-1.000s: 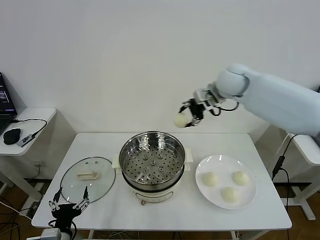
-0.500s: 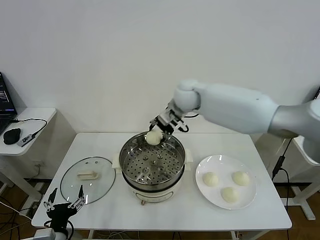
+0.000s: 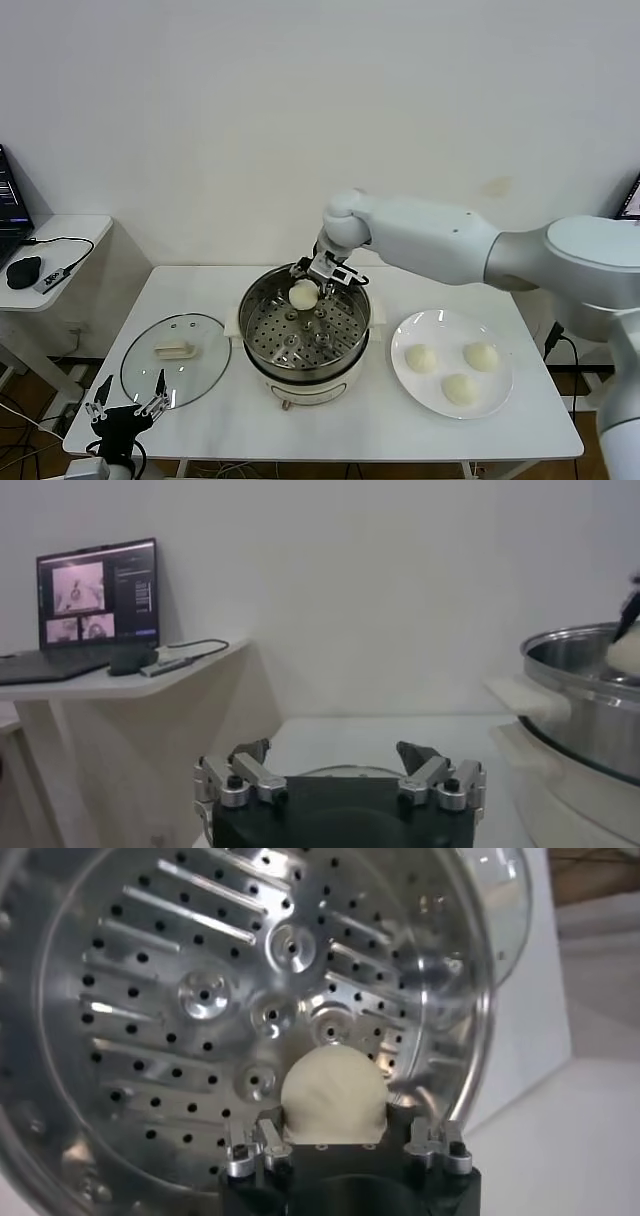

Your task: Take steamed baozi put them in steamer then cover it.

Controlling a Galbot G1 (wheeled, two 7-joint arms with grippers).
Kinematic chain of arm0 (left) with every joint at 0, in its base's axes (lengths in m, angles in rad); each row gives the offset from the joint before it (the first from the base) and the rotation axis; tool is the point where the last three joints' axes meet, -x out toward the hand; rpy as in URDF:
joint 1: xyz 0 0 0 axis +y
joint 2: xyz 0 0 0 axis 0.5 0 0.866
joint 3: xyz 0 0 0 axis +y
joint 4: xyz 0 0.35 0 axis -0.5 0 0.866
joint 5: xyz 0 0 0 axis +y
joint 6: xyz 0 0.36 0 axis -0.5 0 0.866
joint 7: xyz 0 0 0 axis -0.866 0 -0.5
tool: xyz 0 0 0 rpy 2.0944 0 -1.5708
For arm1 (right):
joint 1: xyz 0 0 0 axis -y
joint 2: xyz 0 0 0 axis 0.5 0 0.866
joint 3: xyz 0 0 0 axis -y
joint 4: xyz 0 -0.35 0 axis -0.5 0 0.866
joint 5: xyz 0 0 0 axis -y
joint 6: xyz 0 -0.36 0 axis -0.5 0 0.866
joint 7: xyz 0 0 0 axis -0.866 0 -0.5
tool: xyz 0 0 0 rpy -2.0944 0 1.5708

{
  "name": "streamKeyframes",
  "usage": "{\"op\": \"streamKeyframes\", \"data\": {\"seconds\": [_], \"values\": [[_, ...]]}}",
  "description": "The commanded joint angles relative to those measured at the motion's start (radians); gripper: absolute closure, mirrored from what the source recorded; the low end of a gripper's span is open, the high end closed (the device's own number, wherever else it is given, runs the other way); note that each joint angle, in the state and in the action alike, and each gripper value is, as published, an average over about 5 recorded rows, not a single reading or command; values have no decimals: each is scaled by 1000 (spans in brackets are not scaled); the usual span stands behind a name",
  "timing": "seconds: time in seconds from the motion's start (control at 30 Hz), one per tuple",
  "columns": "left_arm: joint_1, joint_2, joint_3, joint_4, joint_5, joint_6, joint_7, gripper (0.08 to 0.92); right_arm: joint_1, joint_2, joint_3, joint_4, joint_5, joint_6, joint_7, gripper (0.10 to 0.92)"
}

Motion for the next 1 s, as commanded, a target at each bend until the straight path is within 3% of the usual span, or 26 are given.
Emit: {"op": "streamKeyframes", "data": {"seconds": [0.03, 0.33, 0.47, 0.6, 0.77, 1.0], "values": [[-2, 0, 0, -1, 1, 1, 1, 177, -43, 47, 9, -98, -116, 77, 19, 380], [1, -3, 0, -9, 8, 2, 1, 177, -45, 63, 23, -133, -115, 108, 52, 367], [4, -3, 1, -15, 13, 4, 2, 177, 3, 31, 11, -55, -19, 67, 27, 284], [5, -4, 2, -31, 15, 9, 6, 177, 115, -31, -16, 87, 134, -46, -38, 213], [7, 1, -3, -48, 14, 16, 11, 177, 225, -153, -26, 261, 346, -243, -113, 203], [17, 15, -4, -63, 12, 20, 18, 177, 288, -426, -33, 495, 412, -474, -153, 203]]}}
